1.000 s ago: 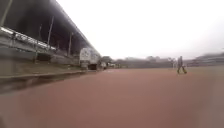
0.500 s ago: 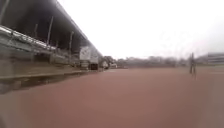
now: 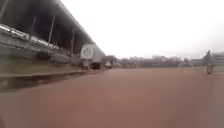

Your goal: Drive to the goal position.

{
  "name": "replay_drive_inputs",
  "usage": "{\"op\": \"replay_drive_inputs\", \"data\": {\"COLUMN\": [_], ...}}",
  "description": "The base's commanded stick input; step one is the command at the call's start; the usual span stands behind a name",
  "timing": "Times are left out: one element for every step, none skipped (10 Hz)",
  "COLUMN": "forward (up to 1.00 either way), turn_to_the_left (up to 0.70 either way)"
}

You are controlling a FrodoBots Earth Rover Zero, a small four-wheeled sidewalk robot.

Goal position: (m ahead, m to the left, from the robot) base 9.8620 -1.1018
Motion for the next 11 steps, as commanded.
{"op": "replay_drive_inputs", "data": {"forward": [1.00,1.00,1.00,1.00,1.00,1.00,1.00,1.00,1.00,1.00,1.00], "turn_to_the_left": [0.00,0.00,0.00,-0.03,-0.05,-0.35,-0.35,-0.35,-0.35,-0.35,-0.30]}}
